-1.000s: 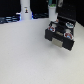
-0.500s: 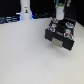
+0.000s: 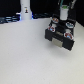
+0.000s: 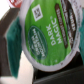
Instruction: Open the kcup holder, insert the kcup into the holder, and close the kcup holder
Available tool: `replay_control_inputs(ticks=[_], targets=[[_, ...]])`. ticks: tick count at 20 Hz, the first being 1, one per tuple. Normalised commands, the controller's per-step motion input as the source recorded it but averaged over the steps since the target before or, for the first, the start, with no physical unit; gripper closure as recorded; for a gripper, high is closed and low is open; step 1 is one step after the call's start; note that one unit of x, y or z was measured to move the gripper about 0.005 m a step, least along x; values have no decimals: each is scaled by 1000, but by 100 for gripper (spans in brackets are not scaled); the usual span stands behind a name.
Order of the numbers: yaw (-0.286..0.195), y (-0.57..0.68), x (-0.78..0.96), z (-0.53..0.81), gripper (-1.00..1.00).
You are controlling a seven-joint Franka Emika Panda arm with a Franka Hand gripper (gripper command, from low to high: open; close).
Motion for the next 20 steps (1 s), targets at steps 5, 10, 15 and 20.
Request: replay_control_inputs(ticks=[5, 10, 15, 20], targets=[[89, 244, 3, -208, 100], [54, 66, -23, -274, 100], [34, 16, -77, -279, 100], [5, -24, -20, -220, 100]])
